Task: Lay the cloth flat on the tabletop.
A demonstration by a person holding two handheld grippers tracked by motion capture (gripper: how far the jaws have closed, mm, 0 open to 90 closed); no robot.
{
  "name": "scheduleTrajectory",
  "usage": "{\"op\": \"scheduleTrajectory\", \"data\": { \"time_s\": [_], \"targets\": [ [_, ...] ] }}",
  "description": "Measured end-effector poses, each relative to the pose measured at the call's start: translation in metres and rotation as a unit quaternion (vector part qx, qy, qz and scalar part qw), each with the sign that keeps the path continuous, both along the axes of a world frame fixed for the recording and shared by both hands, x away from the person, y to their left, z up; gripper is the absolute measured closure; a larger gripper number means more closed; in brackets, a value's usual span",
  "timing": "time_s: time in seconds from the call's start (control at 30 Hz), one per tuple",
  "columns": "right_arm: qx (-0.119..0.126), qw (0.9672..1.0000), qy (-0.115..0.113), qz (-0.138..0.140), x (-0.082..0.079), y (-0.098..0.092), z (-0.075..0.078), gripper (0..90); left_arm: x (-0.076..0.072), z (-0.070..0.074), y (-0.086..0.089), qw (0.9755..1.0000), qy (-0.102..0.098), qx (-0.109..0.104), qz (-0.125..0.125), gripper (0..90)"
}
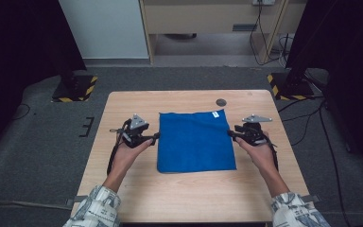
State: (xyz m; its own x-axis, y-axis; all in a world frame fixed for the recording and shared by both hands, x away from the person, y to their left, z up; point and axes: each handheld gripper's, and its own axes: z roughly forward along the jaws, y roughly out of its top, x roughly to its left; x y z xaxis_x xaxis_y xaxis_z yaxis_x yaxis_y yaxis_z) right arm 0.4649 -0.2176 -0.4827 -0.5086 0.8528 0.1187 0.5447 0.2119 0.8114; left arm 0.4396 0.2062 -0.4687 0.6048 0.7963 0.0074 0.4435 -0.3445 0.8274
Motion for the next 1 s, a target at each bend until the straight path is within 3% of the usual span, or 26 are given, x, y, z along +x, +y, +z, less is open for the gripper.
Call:
{"op": "scheduleTrajectory", "data": {
  "time_s": [0.1,0.2,0.33,0.43,0.67,0.9,1.0],
  "targets": [
    [0.001,1.0000,0.002,0.005,-0.011,-0.001,-0.005,57.8,-0.009,-0.005,0.000,1.0000,0.005,0.000,-0.004,34.1],
    [-0.007,0.9998,0.009,0.014,-0.033,-0.001,-0.013,60.4,-0.033,-0.015,-0.001,0.9996,0.009,-0.001,-0.026,33.8],
    [-0.013,0.9996,0.017,0.019,-0.051,-0.002,-0.018,61.3,-0.047,-0.022,-0.001,0.9993,0.011,-0.010,-0.035,33.3],
    [-0.026,0.9991,0.022,0.024,-0.064,-0.005,-0.023,58.2,-0.064,-0.030,-0.004,0.9985,0.020,-0.001,-0.050,33.3],
    [-0.037,0.9980,0.042,0.029,-0.070,-0.001,-0.036,52.5,-0.081,-0.044,-0.011,0.9957,0.041,0.022,-0.080,30.6],
    [-0.046,0.9968,0.054,0.036,-0.072,0.007,-0.041,50.0,-0.079,-0.051,-0.015,0.9948,0.058,0.020,-0.081,31.2],
    [-0.063,0.9953,0.063,0.036,-0.072,0.010,-0.045,51.9,-0.079,-0.055,-0.018,0.9938,0.063,0.038,-0.083,33.4]
  ]
}}
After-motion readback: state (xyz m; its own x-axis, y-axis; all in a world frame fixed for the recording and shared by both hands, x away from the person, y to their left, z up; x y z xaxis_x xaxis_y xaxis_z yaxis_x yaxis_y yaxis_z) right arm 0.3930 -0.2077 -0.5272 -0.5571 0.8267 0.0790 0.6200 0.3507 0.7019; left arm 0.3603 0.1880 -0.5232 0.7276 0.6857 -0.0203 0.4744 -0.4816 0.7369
